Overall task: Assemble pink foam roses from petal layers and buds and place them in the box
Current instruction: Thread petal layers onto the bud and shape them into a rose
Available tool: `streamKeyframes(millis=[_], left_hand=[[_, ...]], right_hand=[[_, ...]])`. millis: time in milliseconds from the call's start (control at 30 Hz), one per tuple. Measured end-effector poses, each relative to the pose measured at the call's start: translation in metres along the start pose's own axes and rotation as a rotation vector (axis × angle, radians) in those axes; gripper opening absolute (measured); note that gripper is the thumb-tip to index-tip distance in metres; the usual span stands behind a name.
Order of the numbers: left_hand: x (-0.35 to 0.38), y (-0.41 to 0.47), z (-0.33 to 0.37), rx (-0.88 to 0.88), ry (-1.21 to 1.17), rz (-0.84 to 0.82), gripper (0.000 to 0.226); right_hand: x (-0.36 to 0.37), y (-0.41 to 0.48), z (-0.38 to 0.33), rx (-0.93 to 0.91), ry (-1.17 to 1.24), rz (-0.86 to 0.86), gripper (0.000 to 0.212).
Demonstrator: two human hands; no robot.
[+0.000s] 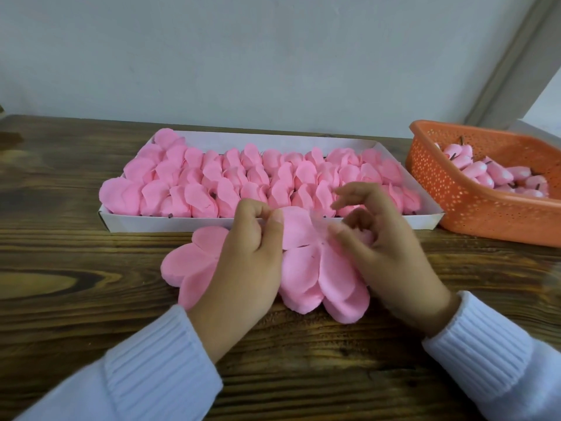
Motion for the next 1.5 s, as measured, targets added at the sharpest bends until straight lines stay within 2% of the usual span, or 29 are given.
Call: streamKeyframes(millis=[67,133,300,400,467,533,600,767,833,967,1167,1300,1433,1500], left_hand=[[-0.001,0.0,-0.001,-0.056,-0.024,0.022,0.013],[-0.002,0.0,-0.002,-0.106,-0.054,0.061,0.016],[-0.005,0.002,-0.013,-0.257,-0.139,0.141,0.015],[-0.007,0.004,-0.018,-0.326,-0.232,0.175,0.016],[-0.007,0.005,-0.019,-0.366,-0.318,0.204,0.016],[-0.006,0.006,-0.018,-0.396,-0.394,0.212,0.018],[-0.006,0.006,-0.016,-0.428,-0.451,0.214,0.021],[-0.006,0.004,-0.012,-0.448,-0.439,0.17,0.022],[-0.006,0.004,-0.012,-0.433,-0.437,0.171,0.022],[-0.006,0.004,-0.013,-0.409,-0.436,0.175,0.021],[-0.005,0.003,-0.012,-0.398,-0.446,0.148,0.019],[-0.004,0.0,-0.008,-0.373,-0.407,0.083,0.02],[0.002,-0.001,-0.003,-0.337,-0.532,-0.026,0.018],[0.006,-0.002,-0.002,-0.303,-0.556,-0.123,0.036]], right_hand=[[0.006,-0.002,0.002,0.024,-0.124,-0.133,0.038],[0.007,-0.002,0.002,0.046,-0.159,-0.217,0.038],[-0.001,-0.003,0.004,0.08,-0.181,-0.332,0.044],[-0.006,0.0,0.009,0.141,-0.048,-0.289,0.049],[-0.01,0.003,0.013,0.174,0.054,-0.18,0.049],[-0.015,0.006,0.012,0.135,0.082,-0.056,0.038],[-0.016,0.007,0.007,0.064,0.076,-0.007,0.029],[-0.008,-0.001,-0.007,-0.07,0.051,-0.045,0.039],[-0.007,-0.004,-0.012,-0.082,0.01,-0.053,0.035],[-0.005,-0.007,-0.018,-0.204,-0.232,-0.08,0.021],[-0.005,-0.007,-0.021,-0.243,-0.342,-0.034,0.019],[-0.006,-0.008,-0.022,-0.251,-0.366,-0.009,0.016],[-0.005,-0.01,-0.024,-0.287,-0.414,0.016,0.022],[-0.005,-0.011,-0.025,-0.288,-0.397,0.02,0.025]])
Point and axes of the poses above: each hand's wrist, its own y-axis towards the middle knuckle, its own x-axis out of the palm, z = x × y, the point moved 3 cm from there along y, towards the middle knuckle, and after that the axes turned 1 degree about y, right-handed, at the moved point
